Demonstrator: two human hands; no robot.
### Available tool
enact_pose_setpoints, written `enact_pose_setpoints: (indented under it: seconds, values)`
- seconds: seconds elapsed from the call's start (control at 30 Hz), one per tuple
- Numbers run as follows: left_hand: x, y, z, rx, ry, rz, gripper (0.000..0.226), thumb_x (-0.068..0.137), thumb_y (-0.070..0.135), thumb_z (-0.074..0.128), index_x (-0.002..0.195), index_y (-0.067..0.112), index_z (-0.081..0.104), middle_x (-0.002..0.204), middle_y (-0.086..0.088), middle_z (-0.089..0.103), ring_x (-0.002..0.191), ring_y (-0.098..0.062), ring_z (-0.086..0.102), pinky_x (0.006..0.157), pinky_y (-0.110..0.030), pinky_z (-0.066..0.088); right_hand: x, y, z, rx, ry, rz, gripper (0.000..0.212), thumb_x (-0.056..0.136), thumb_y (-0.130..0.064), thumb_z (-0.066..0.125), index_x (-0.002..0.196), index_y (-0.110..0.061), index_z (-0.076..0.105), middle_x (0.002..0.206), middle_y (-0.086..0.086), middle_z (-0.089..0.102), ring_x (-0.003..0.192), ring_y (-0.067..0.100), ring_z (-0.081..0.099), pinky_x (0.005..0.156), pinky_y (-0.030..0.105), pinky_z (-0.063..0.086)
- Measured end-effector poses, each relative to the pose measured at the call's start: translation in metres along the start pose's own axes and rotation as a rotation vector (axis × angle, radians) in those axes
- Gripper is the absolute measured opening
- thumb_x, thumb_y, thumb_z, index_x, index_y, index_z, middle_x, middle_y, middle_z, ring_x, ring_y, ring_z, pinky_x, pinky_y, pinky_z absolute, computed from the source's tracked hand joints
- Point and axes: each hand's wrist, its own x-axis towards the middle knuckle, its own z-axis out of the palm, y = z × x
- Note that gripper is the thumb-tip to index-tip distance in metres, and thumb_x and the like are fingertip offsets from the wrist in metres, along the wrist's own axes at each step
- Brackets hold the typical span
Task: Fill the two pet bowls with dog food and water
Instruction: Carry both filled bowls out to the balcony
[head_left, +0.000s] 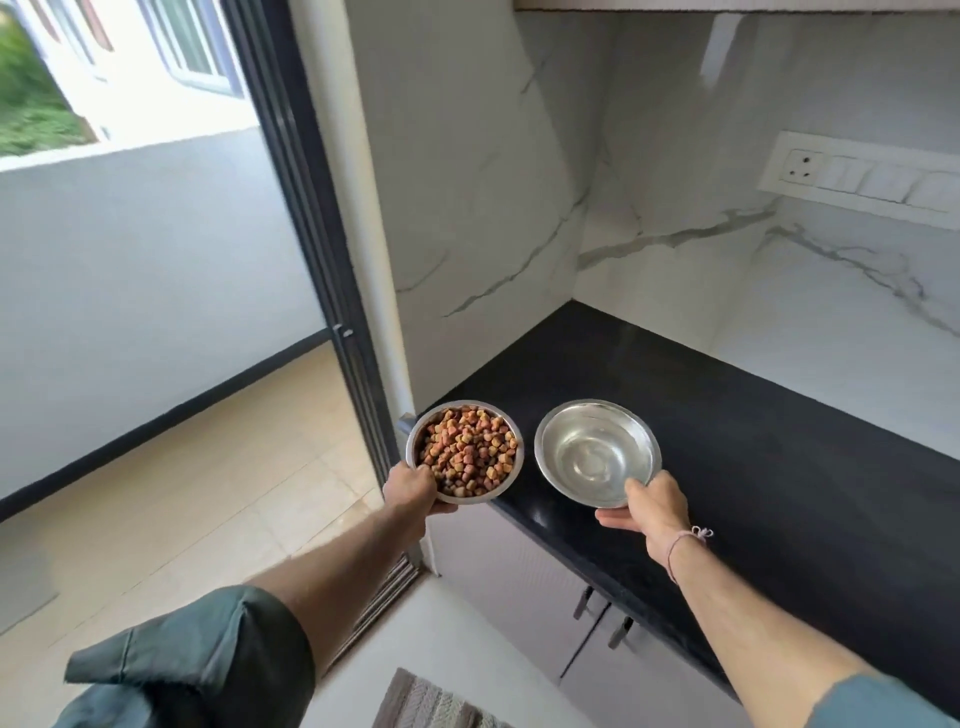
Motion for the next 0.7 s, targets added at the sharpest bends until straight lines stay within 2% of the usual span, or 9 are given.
enact_pose_setpoints:
  seconds: [0.07,0.27,0.37,0.47,0.57,0.7]
  values:
    - [0.001,-0.003,-0.03,-0.031,0.056,0.003,0.022,0.1,0.0,0.039,0.113,-0.002,0.058,0.092,-0.022,0.069,0.069,-0.033,0.074,0.044,-0.036,0.06,-0.005,-0.009,0.024,-0.028,-0.056,-0.021,0.027,0.1,-0.003,0.042,0.125,-0.001,0.051,0.104,0.026,0.07,0.062,0.036,0.076,0.052,0.037,0.064]
    - [0.013,-0.022,-0.127,-0.101,0.2,-0.032,0.021,0.1,-0.001,0.039,0.113,-0.002,0.055,0.097,-0.024,0.068,0.069,-0.036,0.073,0.041,-0.033,0.059,-0.022,-0.024,0.106,-0.09,-0.192,-0.063,0.029,0.096,-0.001,0.044,0.123,0.001,0.053,0.109,0.025,0.067,0.061,0.038,0.075,0.052,0.041,0.063]
    - [0.022,-0.035,-0.175,-0.122,0.27,-0.058,0.025,0.099,-0.001,0.04,0.117,-0.003,0.056,0.104,-0.025,0.066,0.067,-0.037,0.073,0.041,-0.034,0.058,-0.036,-0.028,0.151,-0.124,-0.255,-0.075,0.029,0.094,-0.001,0.045,0.122,0.001,0.055,0.101,0.025,0.069,0.06,0.038,0.075,0.055,0.045,0.064]
    - [0.032,-0.049,-0.222,-0.12,0.337,-0.087,0.028,0.098,0.0,0.039,0.12,-0.003,0.056,0.11,-0.027,0.065,0.061,-0.038,0.073,0.041,-0.035,0.059,-0.052,-0.031,0.195,-0.143,-0.319,-0.079,0.031,0.092,0.001,0.043,0.12,0.004,0.055,0.097,0.028,0.07,0.06,0.041,0.075,0.05,0.041,0.062]
    - [0.043,-0.059,-0.268,-0.13,0.392,-0.117,0.03,0.096,0.0,0.04,0.119,-0.003,0.058,0.11,-0.027,0.065,0.051,-0.036,0.071,0.04,-0.033,0.057,-0.069,-0.034,0.239,-0.15,-0.371,-0.078,0.029,0.093,0.002,0.043,0.12,0.005,0.053,0.097,0.031,0.069,0.062,0.044,0.074,0.051,0.044,0.062]
    - [0.053,-0.069,-0.325,-0.153,0.439,-0.138,0.028,0.096,-0.001,0.039,0.118,-0.003,0.057,0.102,-0.023,0.063,0.052,-0.036,0.07,0.042,-0.036,0.059,-0.085,-0.036,0.298,-0.163,-0.415,-0.093,0.03,0.093,0.006,0.042,0.12,0.005,0.056,0.087,0.031,0.071,0.061,0.043,0.074,0.053,0.046,0.063]
